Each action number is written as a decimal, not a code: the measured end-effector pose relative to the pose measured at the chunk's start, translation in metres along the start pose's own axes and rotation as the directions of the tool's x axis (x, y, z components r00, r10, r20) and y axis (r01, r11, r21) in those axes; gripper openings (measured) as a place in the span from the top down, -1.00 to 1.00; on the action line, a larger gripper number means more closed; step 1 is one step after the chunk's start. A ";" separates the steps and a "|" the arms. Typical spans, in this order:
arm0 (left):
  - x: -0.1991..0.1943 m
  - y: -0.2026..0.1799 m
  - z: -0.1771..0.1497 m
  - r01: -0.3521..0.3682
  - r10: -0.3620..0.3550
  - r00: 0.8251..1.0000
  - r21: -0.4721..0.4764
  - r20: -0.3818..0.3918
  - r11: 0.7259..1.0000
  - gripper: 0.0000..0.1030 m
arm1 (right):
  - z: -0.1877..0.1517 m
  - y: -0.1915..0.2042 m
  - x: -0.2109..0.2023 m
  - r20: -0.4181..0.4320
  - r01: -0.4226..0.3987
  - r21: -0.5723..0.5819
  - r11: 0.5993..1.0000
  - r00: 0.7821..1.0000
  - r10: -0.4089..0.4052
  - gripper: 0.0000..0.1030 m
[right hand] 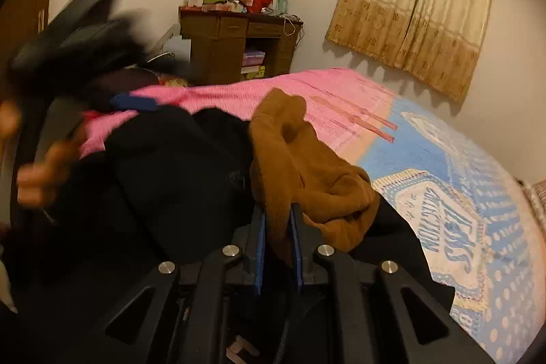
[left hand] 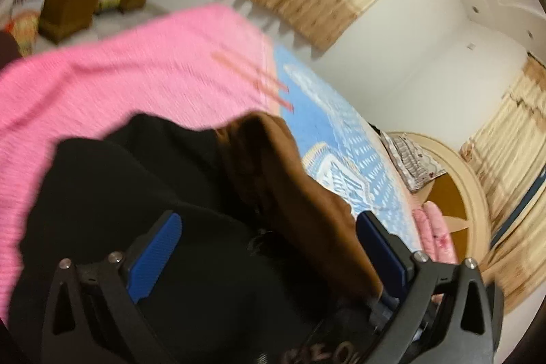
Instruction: Fold large clothes
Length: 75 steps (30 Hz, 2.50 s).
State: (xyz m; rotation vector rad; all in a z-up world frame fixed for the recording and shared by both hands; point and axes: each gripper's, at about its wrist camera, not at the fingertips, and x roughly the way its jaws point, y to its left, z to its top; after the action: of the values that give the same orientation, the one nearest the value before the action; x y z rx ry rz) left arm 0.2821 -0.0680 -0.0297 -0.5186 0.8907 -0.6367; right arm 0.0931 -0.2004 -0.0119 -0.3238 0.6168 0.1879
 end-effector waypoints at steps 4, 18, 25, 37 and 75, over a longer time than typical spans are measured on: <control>0.056 -0.011 0.012 -0.051 0.050 0.995 0.001 -0.087 0.999 -1.00 | -0.007 0.002 0.001 0.023 0.014 -0.028 1.000 1.000 -0.013 0.75; -0.010 -0.027 -0.009 0.259 -0.259 0.962 0.016 0.090 0.966 0.86 | -0.014 -0.041 -0.019 0.080 0.017 0.162 0.987 0.996 -0.030 0.75; -0.001 0.008 -0.074 -0.092 0.089 0.996 0.139 0.026 0.986 0.61 | -0.042 -0.004 -0.010 -0.022 -0.018 0.074 0.997 1.000 0.020 0.73; -0.014 0.035 -0.086 -0.160 0.158 0.987 0.146 0.022 0.976 0.05 | -0.086 -0.064 -0.123 0.121 -0.312 0.510 0.802 0.949 0.292 -0.08; -0.013 0.029 -0.095 -0.409 0.375 0.909 0.210 0.182 0.888 -0.70 | -0.098 -0.093 0.008 -0.101 0.122 0.673 0.730 0.992 -0.072 0.62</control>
State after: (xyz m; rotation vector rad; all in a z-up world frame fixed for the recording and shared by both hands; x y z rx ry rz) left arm 0.2050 -0.0528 -0.0925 -0.1468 0.7458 -0.3263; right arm 0.0724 -0.3209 -0.0697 0.3581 0.6935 -0.1611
